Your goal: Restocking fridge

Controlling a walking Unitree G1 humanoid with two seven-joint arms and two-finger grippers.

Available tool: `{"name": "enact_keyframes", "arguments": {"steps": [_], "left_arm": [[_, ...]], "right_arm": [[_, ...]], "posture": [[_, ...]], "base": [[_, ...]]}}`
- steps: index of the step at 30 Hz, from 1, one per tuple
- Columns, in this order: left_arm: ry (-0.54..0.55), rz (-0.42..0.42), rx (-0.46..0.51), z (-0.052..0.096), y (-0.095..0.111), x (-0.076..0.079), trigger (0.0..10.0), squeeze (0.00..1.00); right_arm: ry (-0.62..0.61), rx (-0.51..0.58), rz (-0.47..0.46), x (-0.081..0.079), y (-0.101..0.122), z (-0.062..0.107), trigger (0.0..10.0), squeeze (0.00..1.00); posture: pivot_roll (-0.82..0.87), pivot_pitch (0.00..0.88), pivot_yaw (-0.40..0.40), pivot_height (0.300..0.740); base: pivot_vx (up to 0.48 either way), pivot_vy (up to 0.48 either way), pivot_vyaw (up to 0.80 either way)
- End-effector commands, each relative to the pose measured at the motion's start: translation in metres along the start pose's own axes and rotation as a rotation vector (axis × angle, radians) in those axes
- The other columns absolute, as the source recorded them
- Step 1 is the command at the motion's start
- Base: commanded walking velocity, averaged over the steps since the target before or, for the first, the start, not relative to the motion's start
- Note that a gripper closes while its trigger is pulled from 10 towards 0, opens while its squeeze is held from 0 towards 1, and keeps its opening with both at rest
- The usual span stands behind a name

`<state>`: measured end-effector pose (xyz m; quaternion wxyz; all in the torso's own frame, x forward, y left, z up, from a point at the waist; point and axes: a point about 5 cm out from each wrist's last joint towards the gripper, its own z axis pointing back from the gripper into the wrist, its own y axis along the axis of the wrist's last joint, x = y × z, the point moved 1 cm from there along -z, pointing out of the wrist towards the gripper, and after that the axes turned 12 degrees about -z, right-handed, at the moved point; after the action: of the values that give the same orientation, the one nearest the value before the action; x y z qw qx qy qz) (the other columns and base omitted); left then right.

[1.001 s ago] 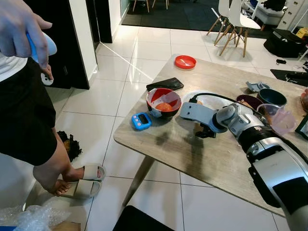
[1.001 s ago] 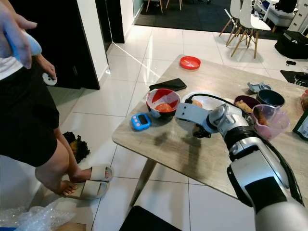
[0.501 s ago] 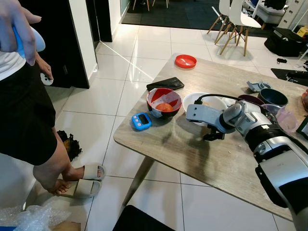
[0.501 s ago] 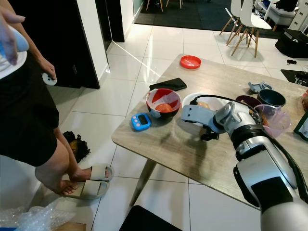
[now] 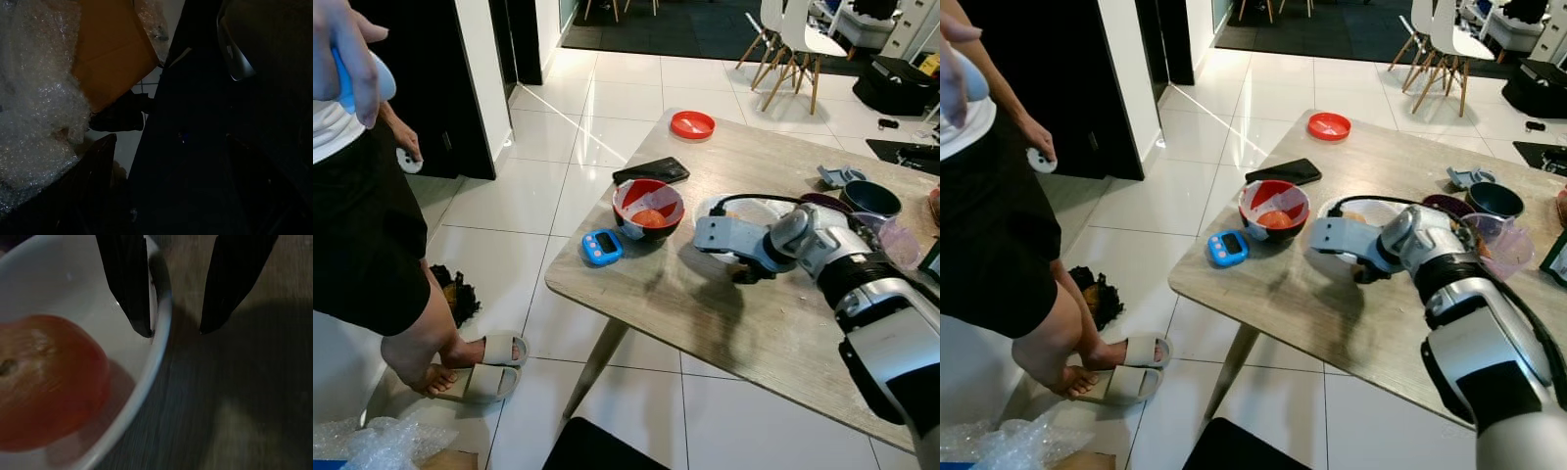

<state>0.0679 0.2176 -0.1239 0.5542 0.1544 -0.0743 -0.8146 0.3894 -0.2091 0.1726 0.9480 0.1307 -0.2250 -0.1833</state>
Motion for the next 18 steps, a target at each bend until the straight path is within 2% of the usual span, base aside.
{"name": "enact_keyframes", "arguments": {"steps": [1,13,14,15,16,18], "left_arm": [[-0.133,-0.020,-0.016,-0.001,0.000,0.044,10.0,0.00],[-0.130,-0.020,-0.016,-0.001,0.001,0.043,10.0,0.00],[-0.130,-0.021,-0.017,-0.001,0.001,0.043,10.0,0.00],[-0.130,-0.021,-0.017,-0.001,0.001,0.043,10.0,0.00],[-0.130,-0.021,-0.017,-0.001,0.001,0.043,10.0,0.00],[-0.129,-0.022,-0.016,-0.001,0.001,0.043,10.0,0.00]], "right_arm": [[0.027,-0.012,0.020,-0.004,-0.004,-0.002,10.0,0.00],[0.061,-0.023,0.040,-0.011,-0.003,-0.007,10.0,0.00],[0.096,-0.019,0.038,-0.016,-0.003,-0.011,3.7,0.00],[0.096,-0.019,0.038,-0.016,-0.003,-0.011,3.7,0.00],[0.101,-0.019,0.038,-0.017,-0.004,-0.012,0.0,0.00],[0.103,-0.027,0.039,-0.018,-0.006,-0.013,0.0,0.00]], "posture": [[-0.06,0.086,-0.100,0.740],[-0.05,0.077,-0.101,0.740],[-0.05,0.073,-0.098,0.740],[-0.05,0.073,-0.098,0.740],[-0.05,0.073,-0.098,0.740],[-0.05,0.073,-0.098,0.740]], "base": [[0.000,0.000,0.00],[0.000,0.000,0.00],[0.000,0.000,0.00],[0.000,0.000,0.00],[0.000,0.000,0.00],[0.000,0.000,0.00]]}}
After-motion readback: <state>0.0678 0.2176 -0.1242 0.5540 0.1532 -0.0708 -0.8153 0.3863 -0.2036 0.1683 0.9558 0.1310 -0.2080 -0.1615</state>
